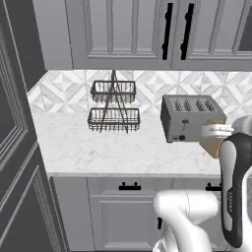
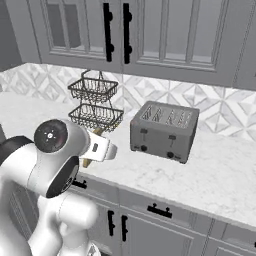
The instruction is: Start the toaster. Once the lever pops up, take the bread to the plate on the dining counter.
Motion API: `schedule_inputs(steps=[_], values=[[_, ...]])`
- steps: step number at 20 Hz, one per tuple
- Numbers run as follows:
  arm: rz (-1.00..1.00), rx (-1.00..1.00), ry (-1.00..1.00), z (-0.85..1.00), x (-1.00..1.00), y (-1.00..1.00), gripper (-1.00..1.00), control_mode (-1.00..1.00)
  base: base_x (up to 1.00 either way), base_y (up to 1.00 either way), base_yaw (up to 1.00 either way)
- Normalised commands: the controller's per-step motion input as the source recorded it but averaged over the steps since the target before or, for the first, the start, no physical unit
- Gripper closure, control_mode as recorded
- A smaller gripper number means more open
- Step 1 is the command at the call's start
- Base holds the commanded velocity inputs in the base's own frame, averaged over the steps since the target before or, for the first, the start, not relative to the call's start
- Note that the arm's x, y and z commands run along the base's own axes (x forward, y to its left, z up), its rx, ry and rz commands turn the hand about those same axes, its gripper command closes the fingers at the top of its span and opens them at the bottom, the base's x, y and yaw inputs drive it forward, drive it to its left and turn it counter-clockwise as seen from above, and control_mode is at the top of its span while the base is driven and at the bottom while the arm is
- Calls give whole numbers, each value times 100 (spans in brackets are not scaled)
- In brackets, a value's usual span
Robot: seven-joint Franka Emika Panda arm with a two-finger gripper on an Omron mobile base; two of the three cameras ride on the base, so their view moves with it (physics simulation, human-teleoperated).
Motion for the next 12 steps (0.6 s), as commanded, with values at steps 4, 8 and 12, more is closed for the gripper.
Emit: schedule_inputs(steps=[4,8,12], values=[[0,0,0,0,0,0,100,100,-15,29,99],[0,0,0,0,0,0,100,100,-8,6,100],[0,0,0,0,0,0,100,100,-7,0,100]])
